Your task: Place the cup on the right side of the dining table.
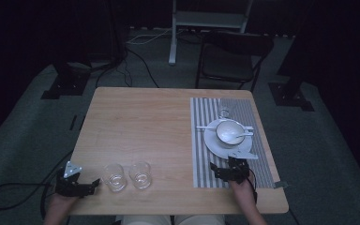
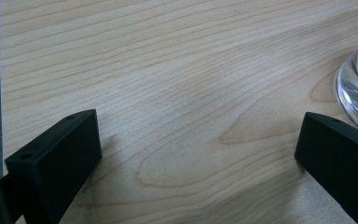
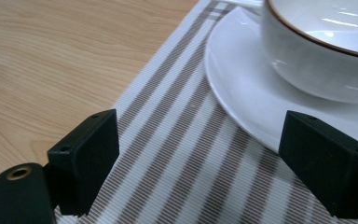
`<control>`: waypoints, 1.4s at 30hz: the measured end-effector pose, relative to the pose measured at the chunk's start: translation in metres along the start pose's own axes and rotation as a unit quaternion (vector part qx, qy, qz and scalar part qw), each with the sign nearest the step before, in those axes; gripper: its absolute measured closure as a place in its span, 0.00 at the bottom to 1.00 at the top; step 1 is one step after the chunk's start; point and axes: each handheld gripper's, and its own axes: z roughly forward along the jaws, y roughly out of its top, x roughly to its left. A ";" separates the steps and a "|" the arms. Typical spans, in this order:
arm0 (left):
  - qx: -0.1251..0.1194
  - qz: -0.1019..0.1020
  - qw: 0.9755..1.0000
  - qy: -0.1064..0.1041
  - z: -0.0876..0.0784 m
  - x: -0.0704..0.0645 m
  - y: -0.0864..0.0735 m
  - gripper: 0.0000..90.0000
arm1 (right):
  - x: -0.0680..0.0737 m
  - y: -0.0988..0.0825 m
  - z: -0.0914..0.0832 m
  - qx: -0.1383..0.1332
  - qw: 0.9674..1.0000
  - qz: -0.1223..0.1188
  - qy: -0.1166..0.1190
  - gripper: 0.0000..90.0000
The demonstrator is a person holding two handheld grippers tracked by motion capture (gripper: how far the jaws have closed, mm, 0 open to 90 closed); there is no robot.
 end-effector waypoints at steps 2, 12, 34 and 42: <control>0.000 0.000 1.000 0.000 0.000 0.000 0.000 0.01 | -0.004 -0.003 -0.003 -0.001 1.000 0.001 -0.002 0.13; 0.000 0.000 1.000 0.000 0.000 0.000 0.000 0.01 | -0.021 -0.020 -0.014 -0.004 1.000 0.013 -0.028 0.13; 0.000 0.000 1.000 0.000 0.000 0.000 0.000 0.01 | -0.058 -0.052 -0.041 -0.005 0.995 0.054 -0.082 0.13; 0.000 0.000 1.000 0.000 0.000 0.000 0.000 0.01 | -0.070 -0.064 -0.054 -0.009 0.992 0.074 -0.101 0.13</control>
